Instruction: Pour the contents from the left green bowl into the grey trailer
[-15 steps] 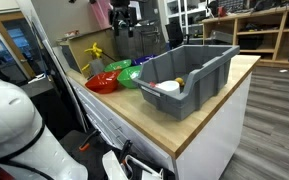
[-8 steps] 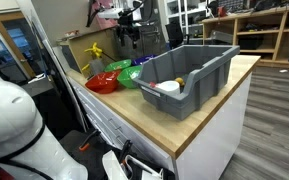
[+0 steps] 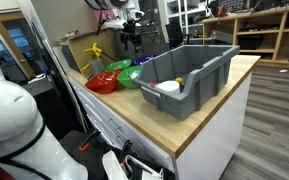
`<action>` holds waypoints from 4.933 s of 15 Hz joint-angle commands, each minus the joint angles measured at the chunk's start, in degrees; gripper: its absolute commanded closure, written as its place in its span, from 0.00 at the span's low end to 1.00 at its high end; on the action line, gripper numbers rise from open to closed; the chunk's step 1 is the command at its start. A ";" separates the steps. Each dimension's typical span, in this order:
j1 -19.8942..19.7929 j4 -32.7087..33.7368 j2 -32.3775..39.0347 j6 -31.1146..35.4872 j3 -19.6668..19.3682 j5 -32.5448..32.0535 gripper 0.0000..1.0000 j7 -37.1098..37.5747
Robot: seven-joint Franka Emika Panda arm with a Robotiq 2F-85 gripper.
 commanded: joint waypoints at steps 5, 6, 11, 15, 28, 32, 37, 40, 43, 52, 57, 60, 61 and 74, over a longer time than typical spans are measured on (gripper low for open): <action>1.37 8.38 8.49 -2.06 2.22 5.42 0.00 -0.39; 1.44 9.16 9.34 -2.28 2.46 5.75 0.00 -0.66; 1.10 13.10 13.36 -4.23 3.22 7.25 0.00 -2.03; 1.35 15.25 16.18 -5.20 3.85 8.48 0.00 -2.58; 2.61 23.61 25.24 -5.95 6.17 7.57 0.00 -6.83; 2.56 24.75 26.83 -6.61 6.38 6.99 0.34 -9.15; 2.30 25.88 27.74 -8.01 6.34 5.58 0.72 -11.79; 2.12 27.00 27.52 -9.06 6.65 5.39 0.94 -12.84; 2.08 27.82 27.25 -9.52 6.65 4.79 1.00 -13.85; 1.92 30.41 26.36 -13.29 6.70 4.37 0.99 -13.17; 1.44 36.27 25.79 -20.13 5.91 4.04 0.99 -12.04; 1.03 40.24 25.17 -25.24 5.32 3.71 0.99 -11.69; 0.88 41.47 24.88 -26.94 5.07 3.43 0.99 -11.73; -3.17 45.46 17.99 -34.27 -0.66 -1.36 0.99 -11.58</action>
